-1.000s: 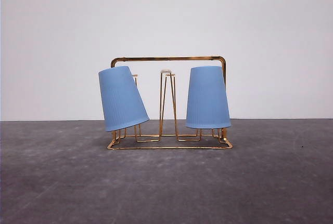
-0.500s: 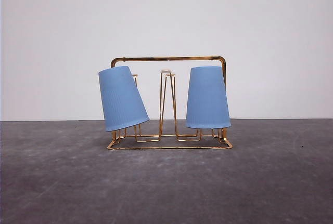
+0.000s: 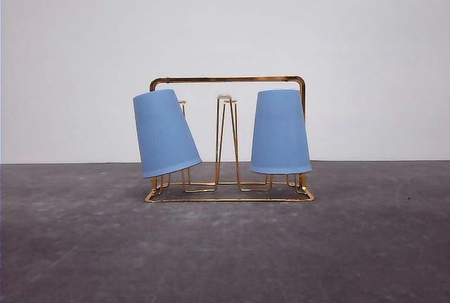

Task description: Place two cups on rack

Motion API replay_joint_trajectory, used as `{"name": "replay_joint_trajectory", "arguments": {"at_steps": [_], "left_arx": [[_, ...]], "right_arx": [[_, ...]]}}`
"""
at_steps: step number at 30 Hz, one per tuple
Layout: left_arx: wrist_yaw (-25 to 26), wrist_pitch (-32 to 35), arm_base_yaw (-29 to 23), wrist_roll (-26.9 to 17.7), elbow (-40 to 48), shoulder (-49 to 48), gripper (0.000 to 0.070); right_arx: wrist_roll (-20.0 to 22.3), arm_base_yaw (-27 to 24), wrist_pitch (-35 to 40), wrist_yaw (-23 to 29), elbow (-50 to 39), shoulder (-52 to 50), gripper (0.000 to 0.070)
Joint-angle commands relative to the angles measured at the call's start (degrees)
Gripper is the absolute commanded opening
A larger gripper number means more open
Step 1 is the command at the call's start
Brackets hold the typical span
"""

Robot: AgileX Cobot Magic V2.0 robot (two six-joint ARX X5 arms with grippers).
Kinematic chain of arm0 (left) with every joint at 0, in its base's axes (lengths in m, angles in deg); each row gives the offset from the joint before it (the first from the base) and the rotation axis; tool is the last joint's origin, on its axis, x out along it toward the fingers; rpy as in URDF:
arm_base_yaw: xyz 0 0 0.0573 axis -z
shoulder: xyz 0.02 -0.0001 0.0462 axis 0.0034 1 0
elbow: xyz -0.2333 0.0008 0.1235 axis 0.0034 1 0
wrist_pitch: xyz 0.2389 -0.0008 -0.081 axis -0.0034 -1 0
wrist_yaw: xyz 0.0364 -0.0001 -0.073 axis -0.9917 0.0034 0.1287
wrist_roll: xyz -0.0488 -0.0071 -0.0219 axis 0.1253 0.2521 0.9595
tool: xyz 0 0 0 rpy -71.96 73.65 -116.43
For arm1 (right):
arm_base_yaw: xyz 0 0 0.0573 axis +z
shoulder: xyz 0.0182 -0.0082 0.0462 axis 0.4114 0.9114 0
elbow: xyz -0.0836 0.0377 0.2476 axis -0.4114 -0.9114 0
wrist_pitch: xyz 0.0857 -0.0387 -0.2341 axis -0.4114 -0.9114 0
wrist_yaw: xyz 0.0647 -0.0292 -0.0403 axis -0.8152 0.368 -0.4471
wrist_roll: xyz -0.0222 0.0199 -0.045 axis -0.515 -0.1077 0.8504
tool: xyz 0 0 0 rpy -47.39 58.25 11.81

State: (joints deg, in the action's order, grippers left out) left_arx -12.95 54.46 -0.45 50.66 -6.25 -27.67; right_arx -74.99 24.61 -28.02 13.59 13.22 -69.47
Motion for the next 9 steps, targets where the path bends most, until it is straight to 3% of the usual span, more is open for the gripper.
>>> {"name": "replay_joint_trajectory", "arguments": {"at_steps": [1,9], "left_arx": [[0.01,-0.26,-0.04,0.15,0.87,-0.04,0.0003],[0.01,-0.26,-0.04,0.15,0.85,-0.04,0.0003]], "right_arx": [[-0.50,0.04,0.74,-0.01,-0.26,0.00,0.0012],[-0.50,0.04,0.74,-0.02,-0.26,0.00,0.0012]]}}
